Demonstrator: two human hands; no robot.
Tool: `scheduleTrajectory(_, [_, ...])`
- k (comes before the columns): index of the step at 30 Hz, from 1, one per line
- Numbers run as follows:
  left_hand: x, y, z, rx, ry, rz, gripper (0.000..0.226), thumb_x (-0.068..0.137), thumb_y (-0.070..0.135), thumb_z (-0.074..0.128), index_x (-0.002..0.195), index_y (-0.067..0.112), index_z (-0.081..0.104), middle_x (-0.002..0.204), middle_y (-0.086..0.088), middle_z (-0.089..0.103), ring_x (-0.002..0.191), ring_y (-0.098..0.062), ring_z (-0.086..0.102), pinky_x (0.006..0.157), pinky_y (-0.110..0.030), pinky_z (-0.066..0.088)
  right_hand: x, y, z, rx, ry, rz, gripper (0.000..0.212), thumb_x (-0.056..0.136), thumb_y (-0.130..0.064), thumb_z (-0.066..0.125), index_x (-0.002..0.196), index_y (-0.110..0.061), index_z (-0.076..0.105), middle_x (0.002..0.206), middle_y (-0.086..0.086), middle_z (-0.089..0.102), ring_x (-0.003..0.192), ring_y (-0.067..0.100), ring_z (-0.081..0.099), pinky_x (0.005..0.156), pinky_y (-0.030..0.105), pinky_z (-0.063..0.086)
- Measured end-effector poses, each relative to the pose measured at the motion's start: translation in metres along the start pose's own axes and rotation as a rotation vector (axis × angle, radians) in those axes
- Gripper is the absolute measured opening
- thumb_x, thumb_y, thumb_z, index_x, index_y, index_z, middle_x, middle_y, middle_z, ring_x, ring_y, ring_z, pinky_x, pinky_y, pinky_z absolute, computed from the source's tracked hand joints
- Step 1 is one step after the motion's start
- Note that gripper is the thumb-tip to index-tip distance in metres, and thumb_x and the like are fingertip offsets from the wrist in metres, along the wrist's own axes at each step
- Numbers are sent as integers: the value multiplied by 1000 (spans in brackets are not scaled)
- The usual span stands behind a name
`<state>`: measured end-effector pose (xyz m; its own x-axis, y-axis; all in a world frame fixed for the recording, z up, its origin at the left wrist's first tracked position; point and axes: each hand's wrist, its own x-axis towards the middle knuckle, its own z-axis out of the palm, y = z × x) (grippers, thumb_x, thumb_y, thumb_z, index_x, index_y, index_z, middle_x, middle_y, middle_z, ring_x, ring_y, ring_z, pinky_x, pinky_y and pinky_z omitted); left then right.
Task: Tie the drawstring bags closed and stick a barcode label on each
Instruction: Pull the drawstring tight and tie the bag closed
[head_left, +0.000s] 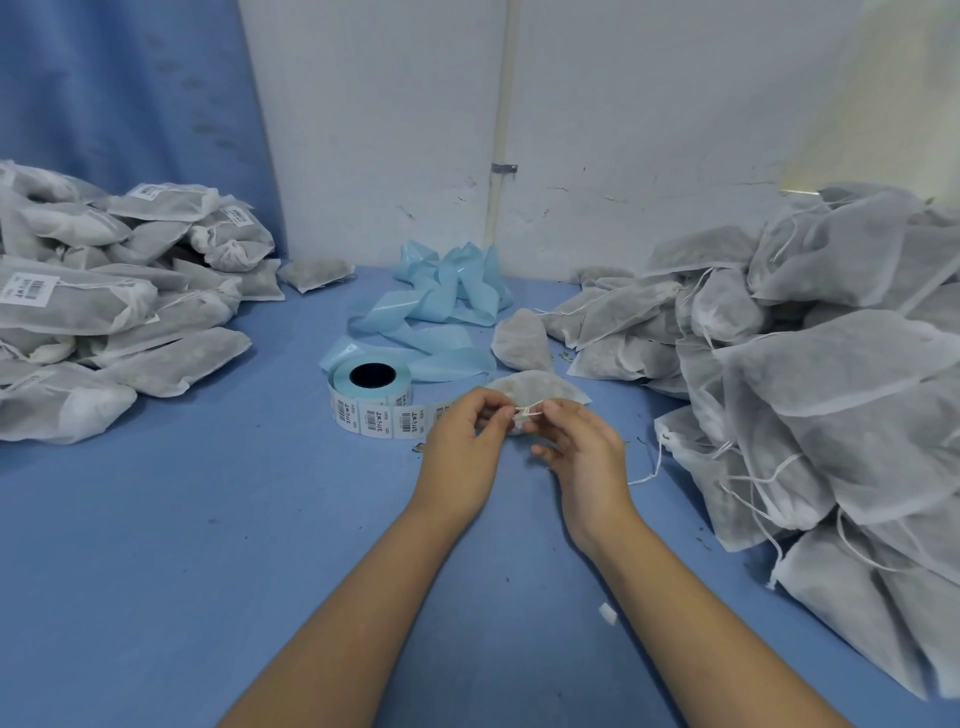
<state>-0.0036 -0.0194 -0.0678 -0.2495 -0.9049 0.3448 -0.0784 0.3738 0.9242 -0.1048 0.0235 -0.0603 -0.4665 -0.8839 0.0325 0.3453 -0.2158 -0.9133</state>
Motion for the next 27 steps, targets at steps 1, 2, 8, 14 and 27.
scheduleTrajectory(1, [0, 0, 0, 15, 11, -6, 9, 93, 6, 55, 92, 9, 63, 84, 6, 63, 73, 5, 55, 70, -4, 39, 0, 0, 0, 5, 18, -10, 12, 91, -4, 53, 82, -6, 60, 72, 4, 65, 65, 10, 61, 56, 18, 43])
scheduleTrajectory(2, [0, -1, 0, 23, 20, -14, 9, 93, 6, 55, 92, 10, 62, 85, 6, 62, 74, 4, 55, 69, -4, 39, 0, 0, 0, 21, 34, -15, 12, 91, -3, 54, 82, -7, 60, 72, 2, 64, 64, 9, 59, 56, 18, 42])
scheduleTrajectory(8, [2, -1, 1, 76, 30, -32, 9, 93, 7, 55, 94, 7, 64, 83, 6, 62, 73, 2, 54, 68, -3, 39, 1, -1, -2, 81, 34, 10, 10, 91, -6, 53, 85, -6, 60, 71, -1, 65, 62, 6, 60, 57, 18, 42])
scheduleTrajectory(14, [2, -1, 3, 99, 31, -58, 10, 93, 10, 56, 94, 8, 65, 81, 5, 63, 75, -4, 57, 65, -2, 38, 1, -2, -4, 126, 13, 29, 10, 91, -8, 53, 86, -9, 62, 71, -4, 68, 69, 5, 63, 66, 18, 42])
scheduleTrajectory(27, [-8, 0, 0, 603, -74, 347, 48, 75, -14, 48, 118, 6, 57, 108, -9, 54, 105, -25, 43, 83, -39, 42, -3, -9, -1, 528, -194, 235, 7, 71, -12, 61, 66, -8, 63, 67, 4, 59, 60, 13, 61, 59, 20, 54])
